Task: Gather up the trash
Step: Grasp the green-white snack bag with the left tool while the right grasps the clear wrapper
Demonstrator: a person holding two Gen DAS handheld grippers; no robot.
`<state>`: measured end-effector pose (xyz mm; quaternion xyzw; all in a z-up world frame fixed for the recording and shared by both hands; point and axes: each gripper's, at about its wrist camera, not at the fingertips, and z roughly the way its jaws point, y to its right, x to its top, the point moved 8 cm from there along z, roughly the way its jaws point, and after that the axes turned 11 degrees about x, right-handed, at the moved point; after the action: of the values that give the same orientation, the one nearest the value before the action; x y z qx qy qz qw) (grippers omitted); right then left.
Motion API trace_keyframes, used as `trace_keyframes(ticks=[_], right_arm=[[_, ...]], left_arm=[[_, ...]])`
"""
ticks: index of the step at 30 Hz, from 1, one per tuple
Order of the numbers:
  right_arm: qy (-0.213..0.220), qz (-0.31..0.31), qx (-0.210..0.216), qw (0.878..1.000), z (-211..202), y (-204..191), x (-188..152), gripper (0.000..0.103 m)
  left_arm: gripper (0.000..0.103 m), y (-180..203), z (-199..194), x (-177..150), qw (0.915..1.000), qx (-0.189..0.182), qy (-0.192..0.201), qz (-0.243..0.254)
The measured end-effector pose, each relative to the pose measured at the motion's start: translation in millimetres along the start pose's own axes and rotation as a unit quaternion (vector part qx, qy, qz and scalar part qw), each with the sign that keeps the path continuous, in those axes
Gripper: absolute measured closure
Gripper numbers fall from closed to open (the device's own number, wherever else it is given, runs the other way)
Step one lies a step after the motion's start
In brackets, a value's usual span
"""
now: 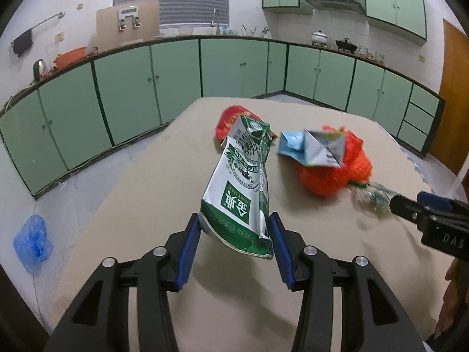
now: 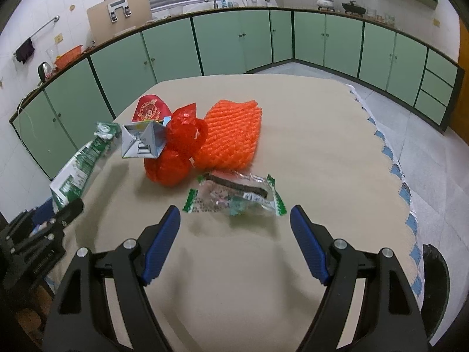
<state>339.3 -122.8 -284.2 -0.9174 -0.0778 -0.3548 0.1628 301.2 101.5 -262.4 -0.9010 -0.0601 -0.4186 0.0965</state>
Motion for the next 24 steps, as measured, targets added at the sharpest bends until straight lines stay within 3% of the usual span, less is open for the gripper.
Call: trace_keyframes(ticks=[4,8,9,11,16,24], right_arm=[[0.003,-0.010,-0.008,1.000,11,-1,7,0.017],[-0.017,-0.009,-0.020,1.000,30,5,4,0.019],[-0.032,-0.002,-0.019,0.999,37,9,0,0.030],[-0.044,0.017,-0.008,0.999,41,16,-6,0.039],[-0.044,0.026,0.005,0.999,34,24,-9,0.082],[-0.025,0.031,0.017,0.999,10,29,-7,0.092]], left_arm=[[0.056,-2,3,3,1.0000,0.001,0.001,-0.003],[0.056,3,4,-1,1.0000,-0.002,-0.001,0.003],[0.056,3,4,-1,1.0000,-0.003,-0.002,0.004],[0.056,4,3,-1,1.0000,-0.003,-0.001,0.005],[0.056,3,3,-1,1.0000,-0.005,-0.001,0.004],[0.056,2,1,0,1.0000,-0.006,0.000,0.003]])
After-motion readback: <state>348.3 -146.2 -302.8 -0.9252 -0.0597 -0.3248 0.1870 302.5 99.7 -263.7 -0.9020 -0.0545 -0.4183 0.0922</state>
